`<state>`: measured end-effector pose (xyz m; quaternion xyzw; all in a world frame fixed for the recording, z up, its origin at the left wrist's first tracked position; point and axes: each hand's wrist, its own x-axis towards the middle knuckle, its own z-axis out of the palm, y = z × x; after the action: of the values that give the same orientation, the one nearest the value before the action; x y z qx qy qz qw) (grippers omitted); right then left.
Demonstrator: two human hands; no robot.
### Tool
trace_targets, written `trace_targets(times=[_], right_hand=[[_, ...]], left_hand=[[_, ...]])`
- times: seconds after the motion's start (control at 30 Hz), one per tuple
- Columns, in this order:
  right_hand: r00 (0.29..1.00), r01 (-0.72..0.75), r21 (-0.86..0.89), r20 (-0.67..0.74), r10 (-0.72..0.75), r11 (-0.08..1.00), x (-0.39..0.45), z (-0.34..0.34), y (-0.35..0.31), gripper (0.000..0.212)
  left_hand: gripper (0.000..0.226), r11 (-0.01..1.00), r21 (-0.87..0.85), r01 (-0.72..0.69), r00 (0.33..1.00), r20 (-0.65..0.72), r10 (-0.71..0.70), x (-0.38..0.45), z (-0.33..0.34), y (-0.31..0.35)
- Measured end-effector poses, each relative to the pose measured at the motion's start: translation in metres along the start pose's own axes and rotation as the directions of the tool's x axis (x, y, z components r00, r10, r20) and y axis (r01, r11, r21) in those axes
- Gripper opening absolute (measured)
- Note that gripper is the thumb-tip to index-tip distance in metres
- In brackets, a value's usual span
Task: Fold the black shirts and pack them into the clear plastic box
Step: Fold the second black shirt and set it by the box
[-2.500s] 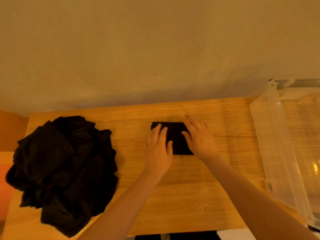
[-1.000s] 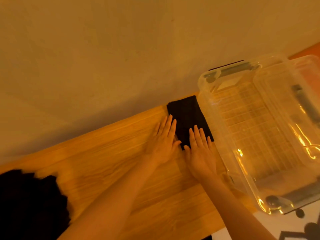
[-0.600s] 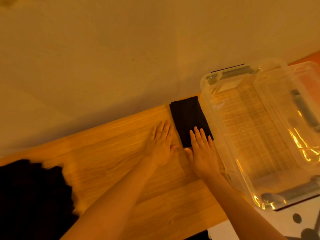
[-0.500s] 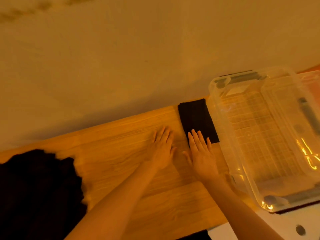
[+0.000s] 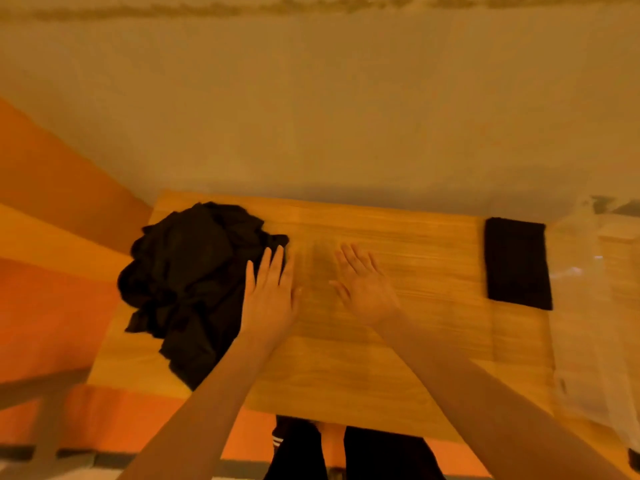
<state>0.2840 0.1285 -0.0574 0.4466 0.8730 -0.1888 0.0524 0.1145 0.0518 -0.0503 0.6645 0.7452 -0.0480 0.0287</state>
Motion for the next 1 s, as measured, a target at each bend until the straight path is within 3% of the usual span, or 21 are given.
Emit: trace_targets(times=[0.13,0.2,0.3,0.43,0.53,0.67,0.77,0.83,0.93,1.0], right_hand=[[0.996,0.092,-0.025,-0.011,-0.092,0.995,0.021,-0.004,-0.048,0.061],[0.992,0.129,-0.037,0.005,-0.129,0.991,0.031,-0.005,-0.067,0.063],[0.980,0.194,-0.046,0.054,-0.191,0.980,0.047,-0.002,-0.094,0.068],[0.982,0.175,0.086,0.055,-0.180,0.981,0.061,-0.002,-0.119,0.072],[0.992,0.126,0.185,0.002,-0.128,0.975,0.071,-0.004,-0.129,0.073],[0.997,0.011,0.321,0.067,-0.034,0.947,0.085,-0.006,-0.143,0.073],[0.990,-0.138,0.593,0.070,0.120,0.794,0.091,-0.006,-0.159,0.066],[0.970,-0.210,0.688,0.059,0.235,0.695,0.096,-0.007,-0.169,0.050],[0.951,-0.246,0.694,0.039,0.306,0.677,0.101,-0.010,-0.176,0.028],[0.947,-0.228,0.714,0.005,0.322,0.662,0.102,-0.019,-0.177,0.024]], left_hand=[[0.061,0.976,-0.039,0.215,0.976,-0.012,-0.216,-0.017,0.005,-0.053],[0.066,0.959,-0.083,0.271,0.963,0.033,-0.269,-0.025,0.012,-0.071],[0.068,0.964,-0.129,0.234,0.971,0.080,-0.225,-0.033,0.019,-0.086],[0.064,0.925,-0.281,0.257,0.959,-0.045,-0.280,-0.042,0.011,-0.098],[0.068,0.749,-0.539,0.385,0.886,-0.013,-0.464,-0.046,0.005,-0.115],[0.069,0.507,-0.738,0.445,0.812,0.094,-0.576,-0.036,-0.005,-0.133],[0.044,0.325,-0.838,0.438,0.725,0.116,-0.678,-0.026,-0.011,-0.140],[0.024,0.301,-0.851,0.432,0.708,0.113,-0.697,-0.023,-0.013,-0.145],[0.013,0.268,-0.875,0.403,0.731,0.132,-0.669,-0.026,-0.019,-0.151],[0.011,0.277,-0.886,0.373,0.756,0.117,-0.644,-0.030,-0.024,-0.155]])
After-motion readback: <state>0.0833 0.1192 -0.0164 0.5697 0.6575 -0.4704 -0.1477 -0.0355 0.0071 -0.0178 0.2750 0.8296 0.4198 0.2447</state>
